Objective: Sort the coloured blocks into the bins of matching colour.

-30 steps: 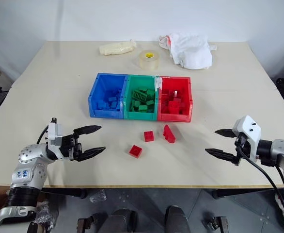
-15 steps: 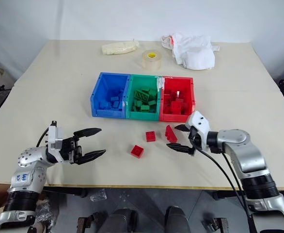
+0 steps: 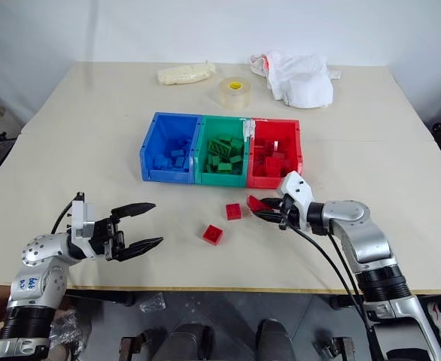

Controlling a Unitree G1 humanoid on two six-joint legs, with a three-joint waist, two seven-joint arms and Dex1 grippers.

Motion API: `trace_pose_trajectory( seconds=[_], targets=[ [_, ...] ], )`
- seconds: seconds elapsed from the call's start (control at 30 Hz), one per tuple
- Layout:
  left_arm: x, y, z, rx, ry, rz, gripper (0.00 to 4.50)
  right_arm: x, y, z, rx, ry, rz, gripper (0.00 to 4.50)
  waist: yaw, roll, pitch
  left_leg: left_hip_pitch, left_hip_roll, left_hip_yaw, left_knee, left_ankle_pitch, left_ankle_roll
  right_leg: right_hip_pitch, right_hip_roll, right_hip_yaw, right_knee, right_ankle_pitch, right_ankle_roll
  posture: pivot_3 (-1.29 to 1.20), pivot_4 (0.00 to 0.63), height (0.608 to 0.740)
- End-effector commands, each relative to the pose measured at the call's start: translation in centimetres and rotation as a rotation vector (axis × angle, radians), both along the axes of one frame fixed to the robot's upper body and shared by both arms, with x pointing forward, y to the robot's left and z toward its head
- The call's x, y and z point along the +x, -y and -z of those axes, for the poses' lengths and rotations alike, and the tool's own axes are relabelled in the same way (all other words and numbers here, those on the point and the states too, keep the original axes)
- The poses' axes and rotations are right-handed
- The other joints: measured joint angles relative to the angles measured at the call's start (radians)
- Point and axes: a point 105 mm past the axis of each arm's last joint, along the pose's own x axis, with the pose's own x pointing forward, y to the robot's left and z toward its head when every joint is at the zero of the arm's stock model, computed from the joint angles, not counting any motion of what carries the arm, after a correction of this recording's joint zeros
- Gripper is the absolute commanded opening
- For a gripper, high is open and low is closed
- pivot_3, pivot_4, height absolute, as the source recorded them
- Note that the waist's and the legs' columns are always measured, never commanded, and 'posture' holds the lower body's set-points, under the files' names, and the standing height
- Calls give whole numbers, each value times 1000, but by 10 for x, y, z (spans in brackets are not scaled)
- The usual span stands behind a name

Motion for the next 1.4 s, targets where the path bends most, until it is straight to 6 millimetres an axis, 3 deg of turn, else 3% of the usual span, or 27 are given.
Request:
trace_pose_trajectory(
  seconds=[0.03, 0.13, 0.23, 0.4, 0.53, 0.63, 0.77, 0.97, 1.07, 1.2, 1.3, 1.4],
  targets=[
    [2, -2, -12, -13, 47, -6, 4500, 2, -2, -36, 75, 101, 4, 960, 0, 0, 0, 0, 0, 0, 0, 0, 0, 0, 0, 0, 0, 0, 0, 0, 150, 740],
    [2, -1, -11, -7, 38, 5, 4500, 8, -8, -66, 171, 157, 6, 960, -3, 0, 0, 0, 0, 0, 0, 0, 0, 0, 0, 0, 0, 0, 0, 0, 150, 740],
    [4, 1, -11, -10, 40, 14, 4500, 35, 1, -90, 195, 249, 100, 960, -6, 0, 0, 0, 1, 1, 0, 0, 0, -1, 1, 0, 0, 0, 0, 0, 150, 740],
    [7, 5, -12, -15, 44, 27, 4500, 72, 20, -107, 179, 327, 214, 960, -9, 0, 0, 0, 0, 0, -1, 0, 0, 0, 0, 0, 0, 0, 0, 0, 150, 740],
    [6, 5, -12, -14, 47, 32, 4500, 86, 21, -109, 163, 351, 232, 2235, -22, 0, 0, 0, 0, 0, -2, 0, 0, -1, 0, -1, 0, 0, 0, 0, 150, 740],
    [4, 3, -12, -12, 48, 37, 4500, 86, 18, -112, 159, 369, 210, 3213, -31, 0, 0, 0, 0, 0, -2, 0, 0, -1, 1, -1, 0, 0, 0, 0, 150, 740],
    [3, 4, -12, -15, 48, 49, 4500, 80, 17, -114, 152, 377, 178, 4463, -34, 0, 0, 0, 1, 0, -2, 0, 0, -1, 1, -1, 0, 0, 0, 0, 150, 740],
    [-5, 6, -20, -55, 92, 134, 4500, 23, 20, -93, 79, 257, -29, 4463, -20, 0, 0, -1, 0, -3, -1, 0, 0, -1, 0, -2, 0, 0, 0, 0, 150, 740],
    [-5, -4, -14, -19, 60, 150, 4500, -18, 40, -60, -51, 106, -72, 4463, -2, 0, 0, -2, -1, -3, 0, 0, 0, 0, -1, -2, 0, 0, 0, 0, 150, 740],
    [-6, -20, -6, 33, 21, 159, 4500, -47, 82, -27, -228, -30, -7, 4463, 2, 0, 0, -2, -1, 0, 0, 0, 1, 0, -1, -1, -1, 0, 0, 0, 150, 740],
    [-1, -26, -6, 35, 20, 134, 4500, -59, 110, -16, -259, -93, 68, 4463, 2, 0, 0, 0, 0, 2, 0, 0, 1, 1, -1, 0, -1, 0, 0, 0, 150, 740],
    [1, -27, -7, 35, 23, 133, 4500, -63, 127, -9, -251, -124, 121, 4463, 0, 0, 0, 0, 0, 3, 0, 0, 1, 1, 0, 0, -1, 0, 0, 0, 150, 740]
  ],
)
